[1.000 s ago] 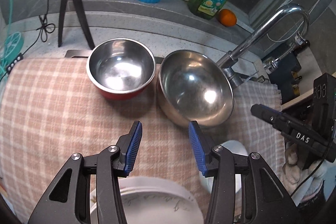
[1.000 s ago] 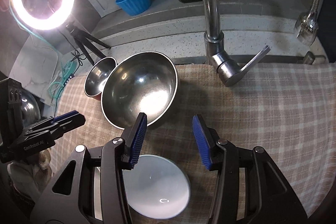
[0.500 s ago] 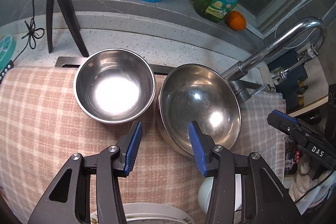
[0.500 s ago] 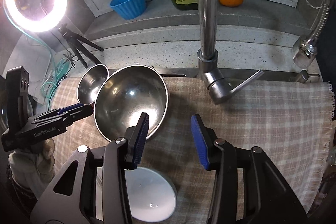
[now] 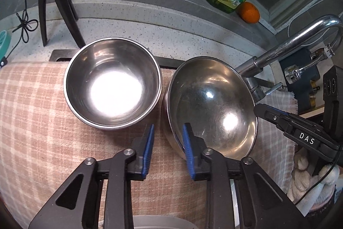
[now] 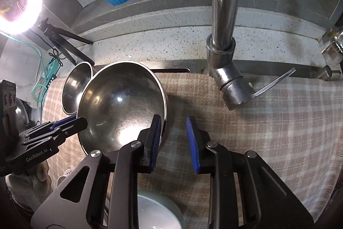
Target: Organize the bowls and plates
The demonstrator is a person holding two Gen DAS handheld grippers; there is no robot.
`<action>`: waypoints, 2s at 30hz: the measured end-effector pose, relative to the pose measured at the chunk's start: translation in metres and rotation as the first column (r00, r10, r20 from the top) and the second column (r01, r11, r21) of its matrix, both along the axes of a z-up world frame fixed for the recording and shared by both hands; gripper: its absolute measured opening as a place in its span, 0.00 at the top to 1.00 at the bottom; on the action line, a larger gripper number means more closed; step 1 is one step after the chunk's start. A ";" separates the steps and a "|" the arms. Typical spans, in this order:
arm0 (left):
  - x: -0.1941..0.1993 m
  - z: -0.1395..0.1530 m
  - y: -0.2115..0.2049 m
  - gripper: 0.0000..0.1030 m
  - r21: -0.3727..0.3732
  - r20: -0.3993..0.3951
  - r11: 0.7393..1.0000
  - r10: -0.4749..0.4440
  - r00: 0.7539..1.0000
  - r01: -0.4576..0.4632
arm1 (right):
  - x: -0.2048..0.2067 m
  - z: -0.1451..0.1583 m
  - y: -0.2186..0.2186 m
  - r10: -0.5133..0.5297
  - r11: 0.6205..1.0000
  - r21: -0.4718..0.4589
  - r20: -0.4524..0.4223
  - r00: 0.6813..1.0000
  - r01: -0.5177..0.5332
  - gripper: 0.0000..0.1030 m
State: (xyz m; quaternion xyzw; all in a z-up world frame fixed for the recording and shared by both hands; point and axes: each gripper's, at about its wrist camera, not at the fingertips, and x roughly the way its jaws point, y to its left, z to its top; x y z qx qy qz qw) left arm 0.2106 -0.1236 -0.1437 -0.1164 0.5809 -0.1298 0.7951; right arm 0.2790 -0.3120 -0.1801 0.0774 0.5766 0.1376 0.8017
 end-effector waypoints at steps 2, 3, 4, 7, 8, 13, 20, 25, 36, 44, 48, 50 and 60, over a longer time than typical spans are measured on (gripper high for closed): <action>0.002 -0.003 -0.001 0.79 -0.003 -0.007 1.000 -0.005 1.000 0.005 | 0.001 -0.003 0.001 0.003 1.000 0.000 -0.004 1.000 -0.003 0.78; 0.002 -0.004 -0.002 0.80 -0.006 -0.009 1.000 -0.007 1.000 0.007 | 0.002 -0.004 0.002 0.005 1.000 0.002 -0.006 1.000 -0.005 0.80; 0.002 -0.004 -0.003 0.81 -0.008 -0.010 1.000 -0.009 1.000 0.009 | 0.002 -0.005 0.003 0.009 1.000 0.003 -0.009 1.000 -0.008 0.82; 0.002 -0.004 -0.006 0.85 -0.006 -0.009 1.000 -0.022 1.000 0.022 | 0.004 -0.007 0.007 0.023 1.000 0.004 -0.014 1.000 -0.023 0.89; 0.002 -0.004 -0.007 0.85 -0.002 -0.007 1.000 -0.024 1.000 0.024 | 0.004 -0.008 0.008 0.026 1.000 0.003 -0.015 1.000 -0.026 0.91; 0.001 -0.003 -0.006 0.85 -0.006 -0.009 1.000 -0.027 1.000 0.027 | 0.002 -0.007 0.012 0.022 1.000 -0.017 -0.013 1.000 -0.023 0.91; -0.007 0.005 -0.004 0.85 -0.019 0.004 0.999 -0.042 0.999 0.042 | -0.013 0.003 0.009 0.006 1.000 -0.017 -0.006 1.000 -0.006 0.91; -0.016 0.016 -0.002 0.85 -0.016 0.035 0.998 -0.063 0.997 0.063 | -0.026 0.017 0.012 -0.009 1.000 -0.016 0.019 1.000 0.009 0.91; -0.047 0.043 0.038 0.85 -0.029 0.076 0.997 -0.066 0.995 0.069 | -0.062 0.046 0.043 0.002 1.000 0.016 0.070 0.998 -0.003 0.91; -0.070 0.053 0.087 0.85 -0.011 0.093 1.000 -0.025 0.995 0.026 | -0.084 0.058 0.098 0.072 0.996 0.038 0.088 0.994 -0.076 0.90; -0.082 0.055 0.117 0.85 -0.002 0.097 1.000 0.004 0.995 -0.004 | -0.095 0.057 0.129 0.115 0.992 0.048 0.085 0.990 -0.119 0.90; -0.087 0.054 0.130 0.85 0.002 0.095 1.000 0.017 0.995 -0.017 | -0.100 0.055 0.142 0.135 0.989 0.050 0.080 0.988 -0.140 0.90; -0.115 0.036 0.188 0.85 -0.005 0.062 0.994 0.112 0.992 -0.112 | -0.115 0.037 0.202 0.221 0.973 0.055 0.041 0.974 -0.223 0.89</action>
